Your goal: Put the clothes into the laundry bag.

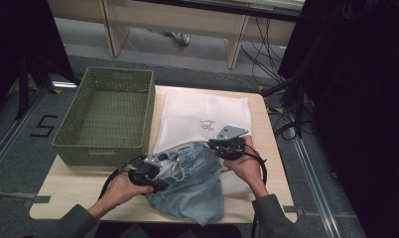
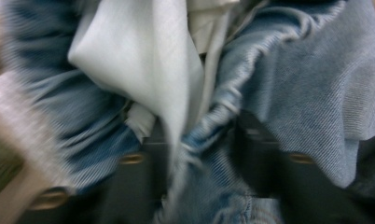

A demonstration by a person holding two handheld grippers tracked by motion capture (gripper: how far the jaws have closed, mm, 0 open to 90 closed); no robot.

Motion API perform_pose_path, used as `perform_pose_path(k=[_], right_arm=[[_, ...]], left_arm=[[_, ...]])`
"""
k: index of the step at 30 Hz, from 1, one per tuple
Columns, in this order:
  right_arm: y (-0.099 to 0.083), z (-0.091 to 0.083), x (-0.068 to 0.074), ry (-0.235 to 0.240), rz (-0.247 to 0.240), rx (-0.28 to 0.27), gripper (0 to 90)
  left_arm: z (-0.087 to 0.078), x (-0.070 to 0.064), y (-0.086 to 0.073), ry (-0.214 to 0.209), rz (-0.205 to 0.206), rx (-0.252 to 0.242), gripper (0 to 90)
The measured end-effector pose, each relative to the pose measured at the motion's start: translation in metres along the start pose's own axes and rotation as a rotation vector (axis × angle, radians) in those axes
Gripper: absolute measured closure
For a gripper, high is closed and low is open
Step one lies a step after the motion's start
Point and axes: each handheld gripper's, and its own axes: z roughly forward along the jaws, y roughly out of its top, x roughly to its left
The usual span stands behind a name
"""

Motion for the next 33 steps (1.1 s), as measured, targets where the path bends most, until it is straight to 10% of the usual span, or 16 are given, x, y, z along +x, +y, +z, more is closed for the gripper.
perform_pose_path(k=[7, 10, 15, 20, 30, 33], right_arm=[[0.005, -0.007, -0.002, -0.012, 0.006, -0.031, 86.5], [0.008, -0.013, -0.005, -0.022, 0.006, -0.055, 86.8], [0.014, -0.019, -0.007, -0.032, -0.017, -0.086, 86.9], [0.014, -0.015, -0.001, -0.019, -0.015, -0.065, 86.8], [0.004, -0.011, -0.005, -0.02, 0.004, -0.039, 86.8], [0.003, -0.012, -0.004, -0.029, 0.016, -0.034, 86.8]], left_arm=[[-0.025, -0.006, 0.04, 0.022, 0.107, -0.076, 80.0], [-0.029, -0.01, 0.064, 0.048, 0.072, -0.161, 80.1], [0.005, -0.011, 0.088, 0.037, 0.098, -0.144, 79.2], [0.037, 0.012, 0.092, 0.072, -0.031, -0.163, 74.4], [-0.018, -0.004, 0.07, 0.139, -0.006, -0.2, 27.6], [-0.031, -0.014, 0.036, 0.208, -0.004, -0.142, 23.4]])
